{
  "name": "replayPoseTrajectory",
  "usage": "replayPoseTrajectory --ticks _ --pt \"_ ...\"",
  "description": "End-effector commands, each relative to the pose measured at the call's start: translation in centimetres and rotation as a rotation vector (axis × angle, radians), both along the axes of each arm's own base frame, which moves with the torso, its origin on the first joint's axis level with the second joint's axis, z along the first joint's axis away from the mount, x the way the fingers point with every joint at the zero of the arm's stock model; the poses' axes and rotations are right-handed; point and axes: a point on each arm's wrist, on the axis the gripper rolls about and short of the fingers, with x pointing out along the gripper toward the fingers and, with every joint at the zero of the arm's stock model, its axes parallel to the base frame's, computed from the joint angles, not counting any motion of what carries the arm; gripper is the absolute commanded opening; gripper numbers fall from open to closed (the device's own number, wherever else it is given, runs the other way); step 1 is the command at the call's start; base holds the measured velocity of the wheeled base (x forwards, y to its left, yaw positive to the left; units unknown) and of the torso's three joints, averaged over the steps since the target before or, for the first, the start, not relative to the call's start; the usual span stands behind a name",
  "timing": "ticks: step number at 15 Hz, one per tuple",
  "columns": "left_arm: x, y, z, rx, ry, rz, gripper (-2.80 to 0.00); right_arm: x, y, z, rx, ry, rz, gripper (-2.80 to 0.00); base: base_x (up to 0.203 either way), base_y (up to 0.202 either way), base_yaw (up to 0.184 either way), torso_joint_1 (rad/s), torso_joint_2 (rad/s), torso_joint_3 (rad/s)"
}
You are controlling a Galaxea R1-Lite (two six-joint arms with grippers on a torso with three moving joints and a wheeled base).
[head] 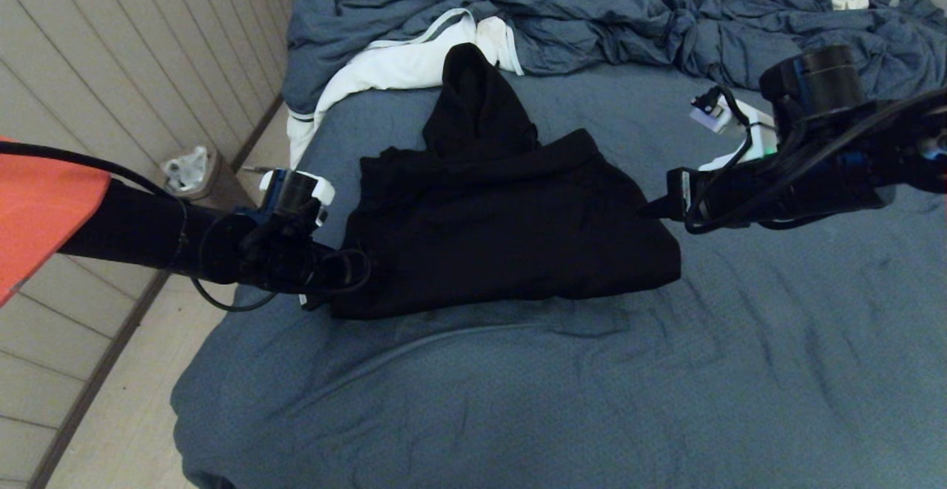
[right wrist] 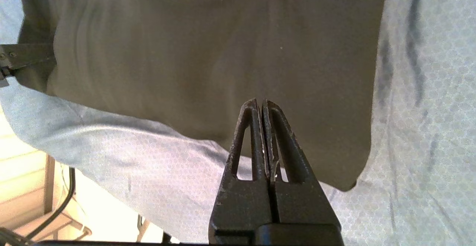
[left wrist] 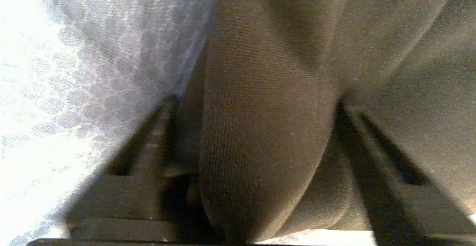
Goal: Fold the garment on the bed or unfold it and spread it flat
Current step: Fold the black sweatshirt
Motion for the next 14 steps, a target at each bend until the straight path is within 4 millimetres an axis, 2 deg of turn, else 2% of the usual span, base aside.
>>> replayPoseTrajectory --ticks 1,10,14 --pt "-0.1 -0.2 0.0 -0.004 0.005 -0.005 -2.8 0.0 0.0 0.1 0.002 0.0 0.002 -2.8 0.0 0.0 0.0 0.0 0.0 0.0" --pt "-0.9 -0.7 1.2 -0.033 -0.013 -0.011 -2.8 0.7 -0.5 -0.3 0.006 0.011 -0.016 -2.8 0.0 0.0 0.0 0.0 0.0 0.0" --pt "-1.3 -0.7 1.8 -0.038 -0.023 -0.016 -2.8 1.9 -0.3 -1.6 0.0 0.052 -0.018 -2.8 0.0 0.0 0.0 0.0 0.0 0.0"
